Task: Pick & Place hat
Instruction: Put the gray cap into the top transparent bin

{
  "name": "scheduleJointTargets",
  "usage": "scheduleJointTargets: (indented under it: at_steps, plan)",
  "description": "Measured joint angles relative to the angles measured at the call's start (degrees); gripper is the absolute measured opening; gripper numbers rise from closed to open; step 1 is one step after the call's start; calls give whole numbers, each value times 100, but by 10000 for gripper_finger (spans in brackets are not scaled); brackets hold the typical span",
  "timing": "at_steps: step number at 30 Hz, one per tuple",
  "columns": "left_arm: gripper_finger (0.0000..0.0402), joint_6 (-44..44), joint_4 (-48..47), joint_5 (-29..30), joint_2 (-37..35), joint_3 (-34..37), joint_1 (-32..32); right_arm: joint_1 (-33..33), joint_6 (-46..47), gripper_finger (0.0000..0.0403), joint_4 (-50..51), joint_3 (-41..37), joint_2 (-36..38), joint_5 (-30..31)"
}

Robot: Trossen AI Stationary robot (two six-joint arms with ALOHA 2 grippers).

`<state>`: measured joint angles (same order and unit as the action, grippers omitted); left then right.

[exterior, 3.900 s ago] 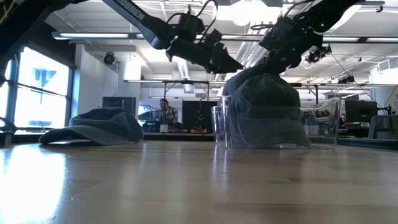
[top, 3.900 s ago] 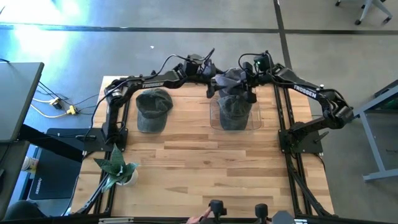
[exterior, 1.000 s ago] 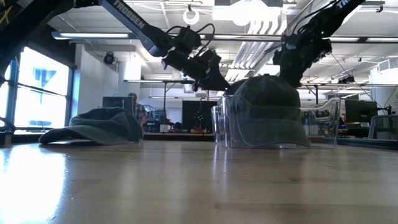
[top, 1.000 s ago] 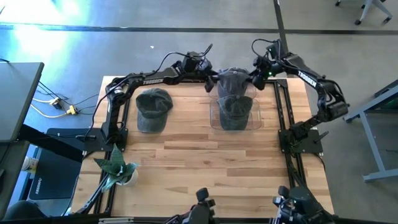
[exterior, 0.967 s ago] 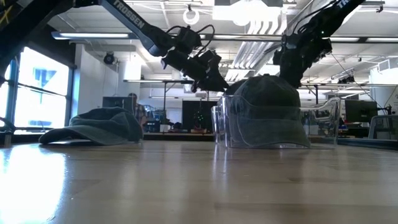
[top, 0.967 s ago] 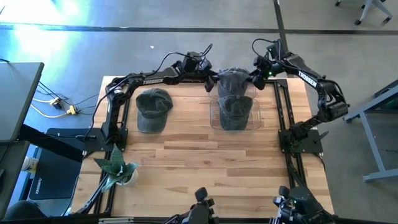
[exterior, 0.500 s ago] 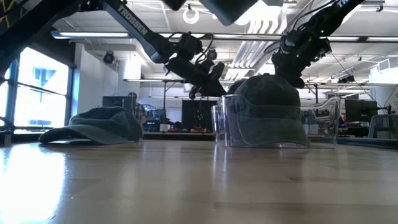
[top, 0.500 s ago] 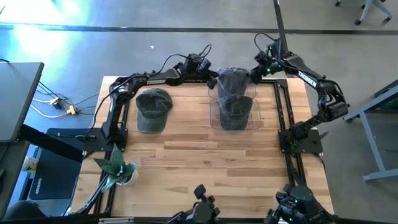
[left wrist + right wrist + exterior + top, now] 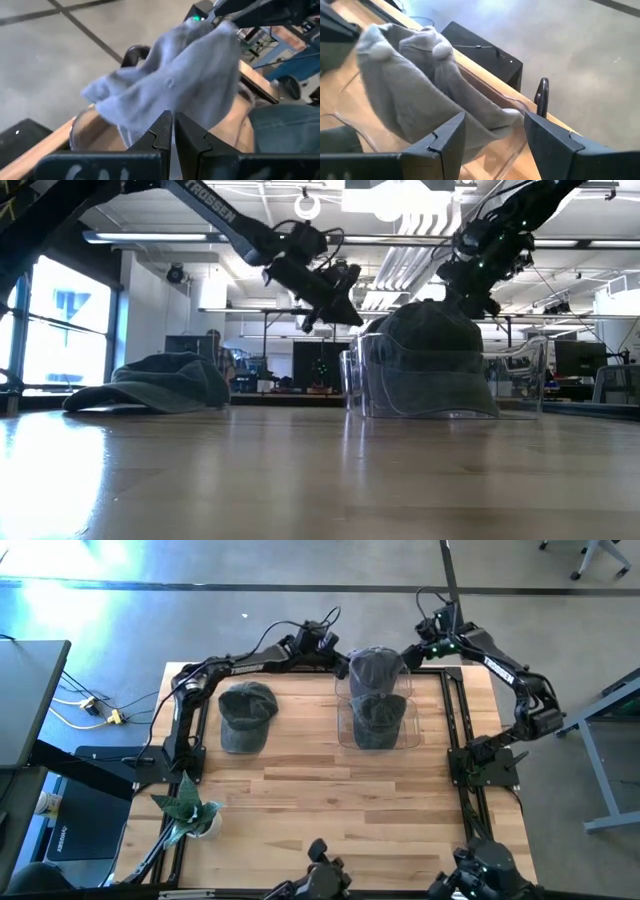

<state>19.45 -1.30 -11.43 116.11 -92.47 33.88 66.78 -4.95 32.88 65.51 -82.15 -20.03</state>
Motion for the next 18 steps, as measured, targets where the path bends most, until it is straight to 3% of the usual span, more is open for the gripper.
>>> scheduleJointTargets:
  at_steps: [3,8,10,18]
  plan:
    - [16,-120,-643,-59,-6,-477,51,3,-68,195,84,0,206,-113]
    - [31,-113,-1392,-69,179,-1181,117,-78,-280,195,89,7,350,-1896]
    - [37,-92,-1635,-102,278,-1268,148,-246,-267,195,4,6,276,-2144]
    - [37,83,-2150,-856,468,-1391,180,-884,-32,188,-811,5,-207,-809]
